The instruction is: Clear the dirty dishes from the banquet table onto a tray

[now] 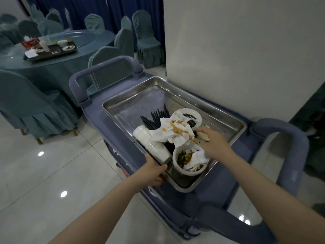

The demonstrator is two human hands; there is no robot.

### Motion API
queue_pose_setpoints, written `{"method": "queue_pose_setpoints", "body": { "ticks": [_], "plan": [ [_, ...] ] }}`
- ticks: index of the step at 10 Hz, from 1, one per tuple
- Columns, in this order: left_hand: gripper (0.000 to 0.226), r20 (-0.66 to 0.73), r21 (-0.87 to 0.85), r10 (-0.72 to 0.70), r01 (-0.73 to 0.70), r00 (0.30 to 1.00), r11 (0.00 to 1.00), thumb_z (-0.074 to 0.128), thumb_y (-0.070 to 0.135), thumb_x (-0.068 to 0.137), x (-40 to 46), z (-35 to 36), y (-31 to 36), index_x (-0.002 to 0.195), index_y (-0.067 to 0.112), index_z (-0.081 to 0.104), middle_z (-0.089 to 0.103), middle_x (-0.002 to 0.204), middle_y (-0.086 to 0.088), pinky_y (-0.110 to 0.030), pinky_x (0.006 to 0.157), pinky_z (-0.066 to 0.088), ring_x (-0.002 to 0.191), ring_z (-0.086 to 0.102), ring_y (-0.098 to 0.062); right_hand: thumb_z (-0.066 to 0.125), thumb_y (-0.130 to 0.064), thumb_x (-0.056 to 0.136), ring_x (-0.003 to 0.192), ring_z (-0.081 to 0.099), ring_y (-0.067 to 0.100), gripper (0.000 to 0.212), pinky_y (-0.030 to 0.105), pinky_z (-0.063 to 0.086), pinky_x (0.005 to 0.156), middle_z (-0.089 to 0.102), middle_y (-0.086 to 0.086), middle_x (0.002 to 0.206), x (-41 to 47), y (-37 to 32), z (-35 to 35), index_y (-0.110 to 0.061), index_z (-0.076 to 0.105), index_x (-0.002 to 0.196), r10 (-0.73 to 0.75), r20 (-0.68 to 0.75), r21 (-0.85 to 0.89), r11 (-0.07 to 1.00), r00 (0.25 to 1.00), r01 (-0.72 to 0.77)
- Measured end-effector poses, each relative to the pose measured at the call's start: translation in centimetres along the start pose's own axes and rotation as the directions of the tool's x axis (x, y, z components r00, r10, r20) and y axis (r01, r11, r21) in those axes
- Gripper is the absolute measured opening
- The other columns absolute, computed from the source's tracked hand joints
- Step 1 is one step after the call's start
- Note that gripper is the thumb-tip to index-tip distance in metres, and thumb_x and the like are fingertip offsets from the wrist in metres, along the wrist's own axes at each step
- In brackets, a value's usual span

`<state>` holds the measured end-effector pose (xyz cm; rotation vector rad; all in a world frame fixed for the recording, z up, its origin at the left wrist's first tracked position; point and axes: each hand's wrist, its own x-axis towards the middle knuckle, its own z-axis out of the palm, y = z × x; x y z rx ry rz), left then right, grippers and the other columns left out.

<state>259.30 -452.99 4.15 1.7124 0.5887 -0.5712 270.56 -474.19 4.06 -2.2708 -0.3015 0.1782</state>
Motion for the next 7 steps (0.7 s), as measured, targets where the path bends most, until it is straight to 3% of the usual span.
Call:
{"method": "queue_pose_setpoints", "body": {
  "ticks": [1, 2, 3, 4, 5, 6, 7],
  "plan": [
    [0.078, 0.059, 0.066, 0.048, -0.052, 0.997, 0.996, 0.053, 0.029, 0.096, -0.3, -2.0, 0.3, 0.15, 0.024, -0.002, 0.06, 0.116, -0.013, -0.028, 0.081, 0.055, 0.097, 0.066, -0.025, 0.055, -0.016, 0.085, 0.106, 0.048, 0.001, 0.041, 0.011, 0.035, 0.076, 0.057, -0.017, 0.122, 0.0, -1.4, 0.5, -0.035, 0.058, 0.121, -0.043, -0.013, 0.032, 0.999, 0.999, 0.044],
    [0.055, 0.065, 0.057, 0.084, -0.087, 0.994, 0.995, 0.052, 0.023, 0.097, 0.0, -4.2, 0.4, 0.145, 0.023, 0.026, 0.055, 0.097, -0.008, -0.026, 0.073, 0.048, 0.084, 0.055, -0.021, 0.052, -0.01, 0.083, 0.104, 0.053, 0.003, 0.047, 0.01, 0.04, 0.077, 0.055, -0.017, 0.122, 0.1, -3.1, 2.0, -0.037, 0.059, 0.121, -0.061, 0.003, 0.034, 0.998, 0.998, 0.061],
    [0.048, 0.115, 0.039, 0.107, -0.112, 0.988, 0.993, 0.048, 0.016, 0.098, 0.5, -7.0, -0.1, 0.143, 0.019, 0.033, 0.052, 0.097, -0.002, -0.026, 0.07, 0.043, 0.078, 0.047, -0.017, 0.052, -0.009, 0.085, 0.116, 0.051, 0.006, 0.046, 0.016, 0.037, 0.091, 0.057, -0.015, 0.126, 0.3, -5.0, 3.9, -0.033, 0.058, 0.124, -0.094, 0.027, -0.008, 0.995, 0.995, 0.095],
    [0.06, 0.119, 0.03, 0.153, -0.157, 0.981, 0.987, 0.048, 0.019, 0.098, 0.8, -11.0, -0.3, 0.151, 0.022, 0.019, 0.036, 0.149, 0.002, -0.028, 0.091, 0.044, 0.11, 0.053, -0.018, 0.052, -0.009, 0.086, 0.121, 0.049, 0.008, 0.046, 0.023, 0.038, 0.098, 0.057, -0.013, 0.13, 1.2, -6.9, 5.9, -0.034, 0.058, 0.124, -0.079, 0.001, -0.014, 0.997, 0.997, 0.079],
    [0.061, 0.114, 0.054, 0.243, -0.251, 0.963, 0.967, 0.05, 0.023, 0.098, 1.3, -15.7, 0.1, 0.151, 0.022, 0.019, 0.025, 0.156, 0.003, -0.031, 0.099, 0.038, 0.132, 0.042, -0.019, 0.051, -0.008, 0.085, 0.124, 0.047, 0.005, 0.047, 0.025, 0.036, 0.102, 0.055, -0.018, 0.128, 1.9, -9.7, 8.4, -0.036, 0.057, 0.122, -0.023, -0.054, 0.024, 0.999, 0.998, 0.025],
    [0.06, 0.149, 0.048, 0.348, -0.358, 0.926, 0.932, 0.051, 0.024, 0.097, 1.9, -20.0, 1.4, 0.15, 0.024, 0.024, 0.033, 0.152, 0.006, -0.028, 0.097, 0.038, 0.131, 0.043, -0.015, 0.05, -0.005, 0.086, 0.122, 0.048, 0.002, 0.047, 0.015, 0.035, 0.096, 0.055, -0.021, 0.122, 2.6, -12.3, 10.9, -0.038, 0.056, 0.119, 0.002, -0.112, 0.096, 0.995, 0.994, 0.009],
    [0.055, 0.2, 0.03, 0.455, -0.469, 0.868, 0.883, 0.052, 0.024, 0.097, 2.2, -23.4, 3.0, 0.148, 0.025, 0.03, 0.04, 0.147, 0.009, -0.024, 0.098, 0.038, 0.126, 0.045, -0.009, 0.053, -0.008, 0.09, 0.12, 0.05, 0.0, 0.041, 0.024, 0.037, 0.105, 0.057, -0.019, 0.121, 3.0, -14.9, 13.5, -0.033, 0.057, 0.121, 0.029, -0.193, 0.127, 0.992, 0.981, -0.004]
  ]
}}
